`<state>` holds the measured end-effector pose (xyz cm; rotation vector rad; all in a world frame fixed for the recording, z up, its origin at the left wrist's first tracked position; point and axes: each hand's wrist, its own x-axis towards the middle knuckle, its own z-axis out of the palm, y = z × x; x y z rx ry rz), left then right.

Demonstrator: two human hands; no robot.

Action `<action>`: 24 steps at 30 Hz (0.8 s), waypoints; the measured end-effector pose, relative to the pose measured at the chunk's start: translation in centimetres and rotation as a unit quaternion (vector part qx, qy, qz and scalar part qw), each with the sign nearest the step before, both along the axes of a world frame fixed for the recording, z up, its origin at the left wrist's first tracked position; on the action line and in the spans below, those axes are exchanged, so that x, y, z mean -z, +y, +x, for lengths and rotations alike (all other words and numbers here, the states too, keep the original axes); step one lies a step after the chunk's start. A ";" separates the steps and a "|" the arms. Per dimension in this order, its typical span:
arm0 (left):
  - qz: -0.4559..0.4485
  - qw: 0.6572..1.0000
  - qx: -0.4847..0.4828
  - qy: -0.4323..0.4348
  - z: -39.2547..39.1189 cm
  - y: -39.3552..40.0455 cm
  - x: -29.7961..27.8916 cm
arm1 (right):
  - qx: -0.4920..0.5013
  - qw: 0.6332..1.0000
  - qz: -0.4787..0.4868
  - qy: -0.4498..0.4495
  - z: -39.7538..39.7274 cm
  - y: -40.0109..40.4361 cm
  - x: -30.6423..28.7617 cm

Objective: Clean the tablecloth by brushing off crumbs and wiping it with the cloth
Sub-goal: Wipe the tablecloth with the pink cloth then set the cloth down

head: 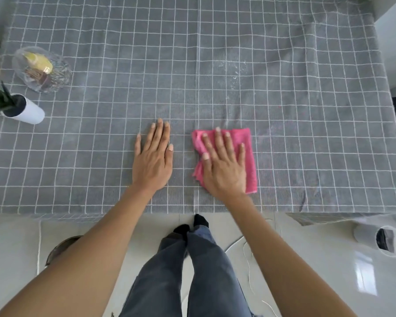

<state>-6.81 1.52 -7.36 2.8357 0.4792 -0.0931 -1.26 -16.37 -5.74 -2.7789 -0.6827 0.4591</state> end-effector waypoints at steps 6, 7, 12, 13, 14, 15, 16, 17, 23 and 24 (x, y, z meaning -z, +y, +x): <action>-0.003 1.000 0.006 -0.012 -0.1 0.1 0.1 | -0.045 0.998 0.021 -0.030 0.1 -0.8 0.6; -0.005 1.000 0.007 -0.011 -0.2 0.1 0.1 | -0.037 0.999 0.025 -0.030 0.8 -1.6 0.6; -0.001 1.000 0.012 -0.011 -0.2 0.2 0.1 | 0.089 0.995 -0.028 -0.027 6.2 -9.2 0.5; 0.002 1.000 0.011 -0.010 -0.3 0.2 0.2 | 0.113 0.993 -0.029 -0.027 6.7 -10.3 0.4; 0.005 1.000 0.009 -0.009 -0.2 0.2 0.2 | 0.126 0.991 -0.026 -0.027 7.0 -10.7 0.3; 0.008 1.000 0.008 -0.008 -0.2 0.2 0.2 | 0.132 0.991 -0.021 -0.027 6.9 -10.6 0.3; 0.010 1.000 0.007 -0.007 -0.3 0.2 0.2 | 0.137 0.990 -0.017 -0.024 6.7 -10.3 0.3; 0.012 1.000 0.007 -0.007 -0.3 0.3 0.2 | 0.142 0.990 -0.014 -0.020 6.5 -9.8 0.3; 0.006 1.000 0.007 -0.012 -0.1 0.0 0.2 | 0.121 0.992 -0.016 0.005 3.5 -6.3 -0.3; 0.006 1.000 0.007 -0.012 -0.1 0.0 0.3 | 0.090 0.996 -0.017 0.010 2.3 -5.0 -0.4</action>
